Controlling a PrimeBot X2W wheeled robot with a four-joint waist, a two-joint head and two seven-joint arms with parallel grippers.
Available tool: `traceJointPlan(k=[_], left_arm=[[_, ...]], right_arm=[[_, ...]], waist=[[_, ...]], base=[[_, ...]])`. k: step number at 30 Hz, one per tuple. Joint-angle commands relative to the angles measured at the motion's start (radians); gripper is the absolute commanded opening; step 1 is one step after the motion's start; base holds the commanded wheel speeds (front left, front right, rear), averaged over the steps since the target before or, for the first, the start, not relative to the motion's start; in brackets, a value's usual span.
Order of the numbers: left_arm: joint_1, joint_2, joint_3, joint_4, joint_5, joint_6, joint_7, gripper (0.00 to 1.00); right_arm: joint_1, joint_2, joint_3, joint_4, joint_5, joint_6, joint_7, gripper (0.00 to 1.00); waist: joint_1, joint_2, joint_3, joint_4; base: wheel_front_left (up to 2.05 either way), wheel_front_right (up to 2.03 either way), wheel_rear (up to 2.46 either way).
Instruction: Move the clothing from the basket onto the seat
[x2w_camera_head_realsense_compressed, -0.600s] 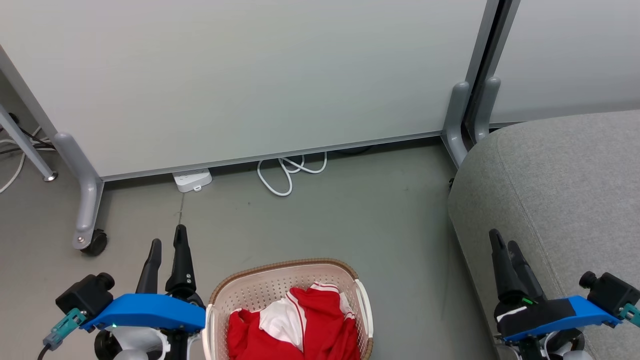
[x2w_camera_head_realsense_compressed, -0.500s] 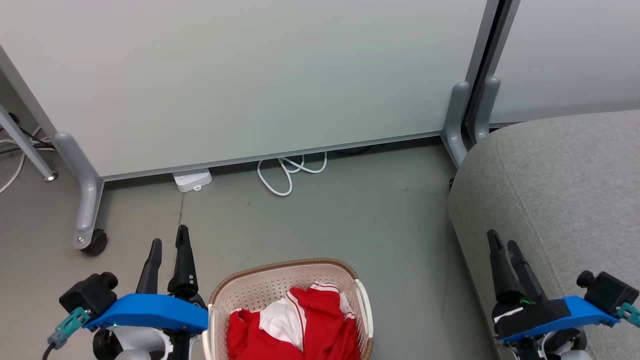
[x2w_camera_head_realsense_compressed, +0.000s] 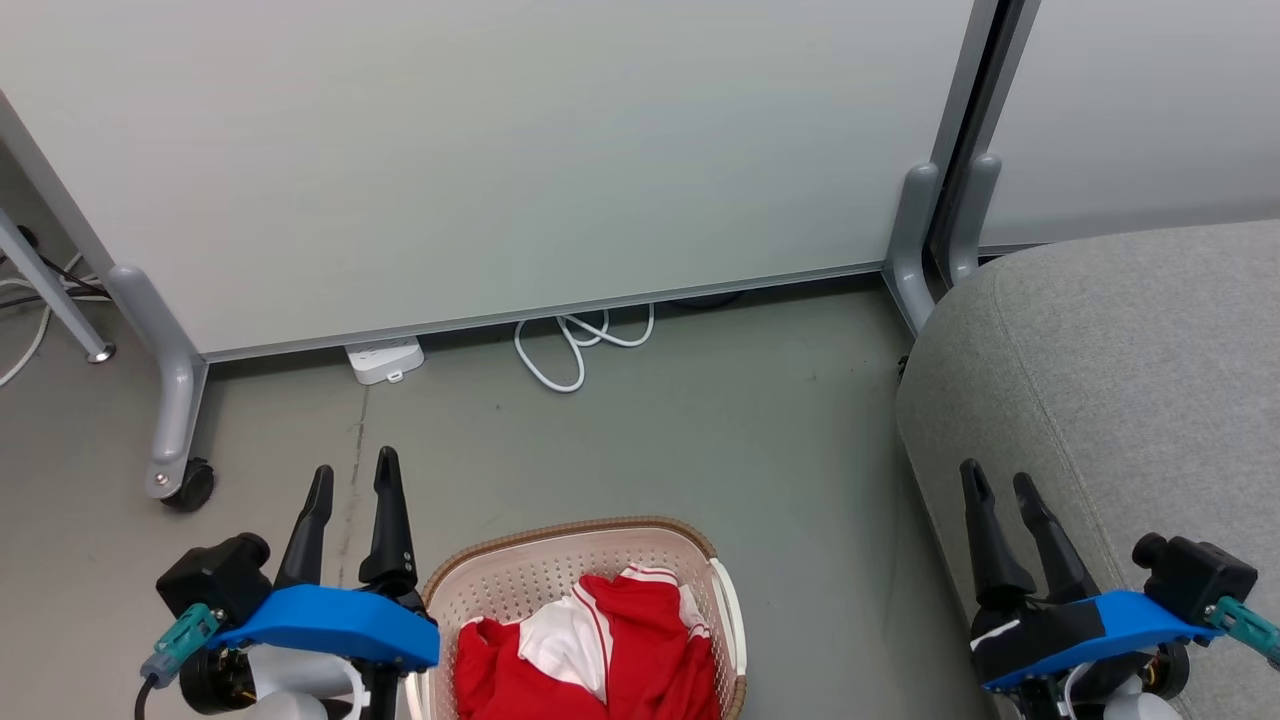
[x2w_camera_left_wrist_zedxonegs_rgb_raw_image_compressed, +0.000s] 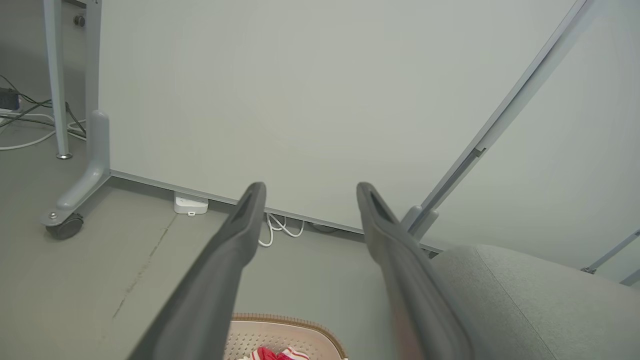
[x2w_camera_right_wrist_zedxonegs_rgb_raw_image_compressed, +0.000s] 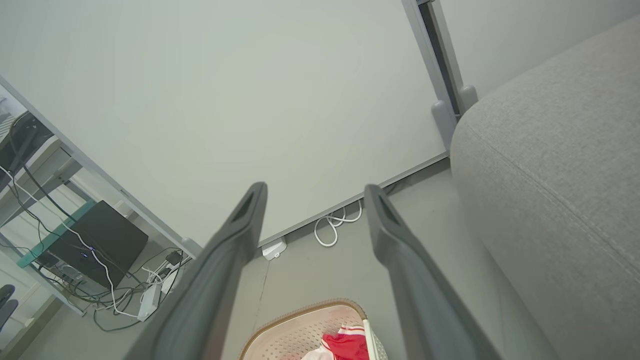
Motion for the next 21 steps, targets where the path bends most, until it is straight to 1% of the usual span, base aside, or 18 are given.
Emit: traceJointPlan(k=[1, 12, 21], left_arm=[[-0.023, 0.009, -0.003, -0.007, 0.030, 0.003, -0.010, 1.00], [-0.024, 0.011, -0.014, -0.002, 0.138, 0.006, -0.039, 1.00], [-0.019, 0.011, -0.010, 0.004, 0.220, -0.002, -0.059, 1.00]], right_arm=[[-0.022, -0.007, 0.003, -0.005, -0.031, 0.002, -0.010, 1.00], [-0.025, -0.007, 0.014, 0.001, -0.146, 0.002, -0.038, 1.00], [-0.031, -0.008, 0.021, 0.006, -0.228, 0.002, -0.059, 1.00]], waist=[[0.0000, 0.0000, 0.000, 0.000], [0.0000, 0.0000, -0.002, 0.000], [0.0000, 0.0000, -0.003, -0.001]], base=[[0.00, 0.00, 0.00], [0.00, 0.00, 0.00], [0.00, 0.00, 0.00]])
